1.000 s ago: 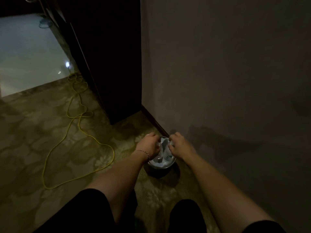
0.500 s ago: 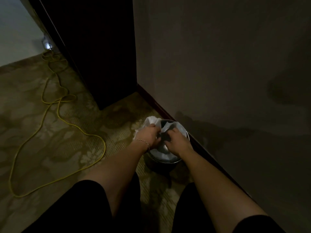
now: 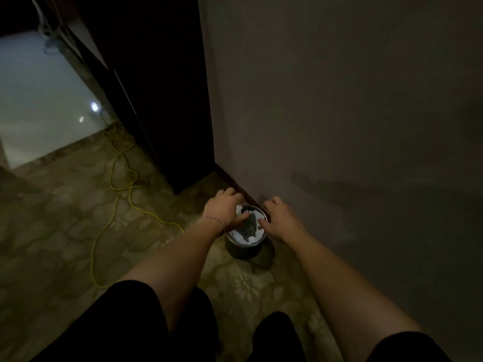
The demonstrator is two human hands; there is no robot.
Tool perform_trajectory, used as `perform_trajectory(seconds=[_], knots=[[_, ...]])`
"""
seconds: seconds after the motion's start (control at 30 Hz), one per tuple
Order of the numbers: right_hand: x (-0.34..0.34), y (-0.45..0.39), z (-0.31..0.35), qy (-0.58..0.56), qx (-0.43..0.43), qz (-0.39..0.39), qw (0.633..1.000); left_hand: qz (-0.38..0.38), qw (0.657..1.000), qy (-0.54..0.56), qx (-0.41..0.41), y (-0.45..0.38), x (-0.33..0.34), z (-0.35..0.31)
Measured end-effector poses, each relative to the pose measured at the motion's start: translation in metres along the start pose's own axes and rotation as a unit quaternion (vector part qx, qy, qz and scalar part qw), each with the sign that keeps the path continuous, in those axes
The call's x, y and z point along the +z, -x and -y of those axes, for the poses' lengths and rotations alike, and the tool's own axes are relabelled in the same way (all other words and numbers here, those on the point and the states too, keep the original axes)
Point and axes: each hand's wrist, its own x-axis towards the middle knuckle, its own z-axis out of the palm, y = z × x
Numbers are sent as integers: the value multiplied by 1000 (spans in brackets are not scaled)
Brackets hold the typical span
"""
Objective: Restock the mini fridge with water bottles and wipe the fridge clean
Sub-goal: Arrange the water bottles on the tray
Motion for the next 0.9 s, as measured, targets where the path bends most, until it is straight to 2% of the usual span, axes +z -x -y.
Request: perform_trajectory(seconds=[0.2,0.37,0.5,0.63,0.9], knots=[[-121,129,46,45,5,-15,999,-15,999,3,42,99,-122,-67],[-167,237,60,32,40,-57,997,-36,994,3,102,175,-171,-112],[-168,342,58,1,111,-115,987,-29,980,6,196,248,-177,-152],[-158,471,52,-9,196,-141,970,-2,962,5,273,342,-168,-208],[-130,719,30,0,358,-212,909,19,901,-4,434,507,-131,-347]])
